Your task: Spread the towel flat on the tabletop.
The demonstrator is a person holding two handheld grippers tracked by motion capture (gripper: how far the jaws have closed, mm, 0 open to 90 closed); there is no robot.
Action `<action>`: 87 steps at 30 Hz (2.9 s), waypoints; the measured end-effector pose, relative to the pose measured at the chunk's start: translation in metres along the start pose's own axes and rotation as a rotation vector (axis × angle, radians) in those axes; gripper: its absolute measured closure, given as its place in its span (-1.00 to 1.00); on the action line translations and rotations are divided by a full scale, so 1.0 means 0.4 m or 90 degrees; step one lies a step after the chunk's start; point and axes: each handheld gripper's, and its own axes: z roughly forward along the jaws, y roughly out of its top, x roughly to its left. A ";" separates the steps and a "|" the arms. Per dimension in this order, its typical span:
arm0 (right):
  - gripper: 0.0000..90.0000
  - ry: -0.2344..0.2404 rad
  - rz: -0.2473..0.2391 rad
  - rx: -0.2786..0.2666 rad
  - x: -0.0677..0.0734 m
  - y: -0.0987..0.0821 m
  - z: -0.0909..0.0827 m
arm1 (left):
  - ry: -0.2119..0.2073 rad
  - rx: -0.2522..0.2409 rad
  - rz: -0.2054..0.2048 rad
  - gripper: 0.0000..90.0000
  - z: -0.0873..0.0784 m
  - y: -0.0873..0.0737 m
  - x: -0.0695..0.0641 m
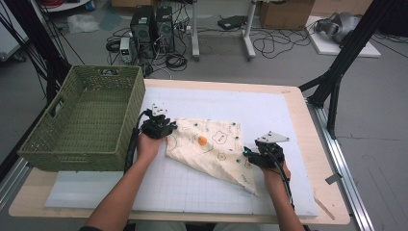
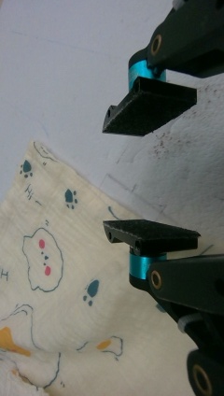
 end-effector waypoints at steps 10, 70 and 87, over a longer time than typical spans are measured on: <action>0.07 0.056 0.043 0.035 0.002 0.025 0.092 | -0.064 -0.025 0.028 0.11 -0.034 0.003 -0.028; 0.13 -0.022 0.016 0.002 -0.002 -0.042 -0.050 | -0.219 -0.074 0.038 -0.06 -0.263 -0.154 -0.062; 0.90 0.080 0.000 0.058 0.042 -0.050 -0.035 | -0.105 0.057 0.184 0.90 -0.142 -0.143 -0.131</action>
